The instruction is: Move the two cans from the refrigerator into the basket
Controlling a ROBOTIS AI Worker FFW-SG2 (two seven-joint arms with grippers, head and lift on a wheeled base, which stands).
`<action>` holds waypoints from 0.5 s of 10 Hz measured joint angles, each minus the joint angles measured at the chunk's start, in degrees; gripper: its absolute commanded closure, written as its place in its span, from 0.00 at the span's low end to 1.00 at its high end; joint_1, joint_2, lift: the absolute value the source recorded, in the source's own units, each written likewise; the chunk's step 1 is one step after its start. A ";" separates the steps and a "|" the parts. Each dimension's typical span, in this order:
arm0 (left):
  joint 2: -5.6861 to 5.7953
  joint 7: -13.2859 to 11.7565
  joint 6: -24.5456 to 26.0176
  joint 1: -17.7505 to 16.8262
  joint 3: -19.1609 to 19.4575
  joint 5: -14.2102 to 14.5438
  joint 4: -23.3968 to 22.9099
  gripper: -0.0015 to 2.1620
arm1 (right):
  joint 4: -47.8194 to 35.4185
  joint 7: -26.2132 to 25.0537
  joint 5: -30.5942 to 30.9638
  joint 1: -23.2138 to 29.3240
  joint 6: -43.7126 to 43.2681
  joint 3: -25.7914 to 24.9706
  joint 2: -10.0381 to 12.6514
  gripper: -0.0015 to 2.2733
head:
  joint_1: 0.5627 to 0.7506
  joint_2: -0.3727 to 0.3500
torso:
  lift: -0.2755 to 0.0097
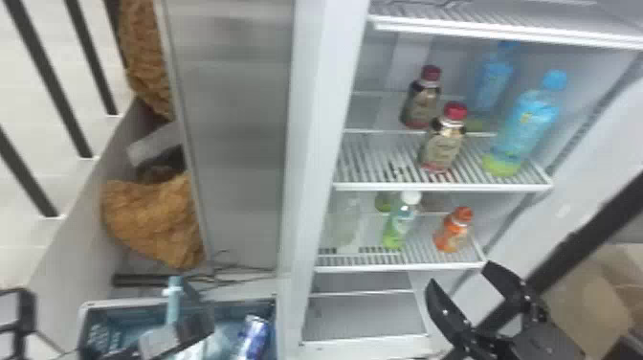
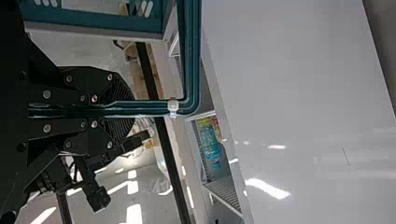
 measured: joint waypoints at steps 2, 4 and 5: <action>-0.05 0.00 0.00 0.01 -0.06 0.00 -0.02 0.55 | 0.74 0.77 2.11 2.83 -3.01 -3.28 1.68 0.07 | 0.70 0.13 | 0.86; -0.06 0.09 0.00 0.19 -0.07 -0.11 -0.03 0.55 | -0.25 0.67 1.40 5.47 -4.01 -3.90 2.18 0.07 | 0.70 0.10 | 0.86; -0.15 0.15 0.08 0.28 -0.06 -0.11 -0.03 0.55 | -0.76 0.65 1.29 6.41 -4.10 -4.09 2.63 0.07 | 0.70 0.09 | 0.86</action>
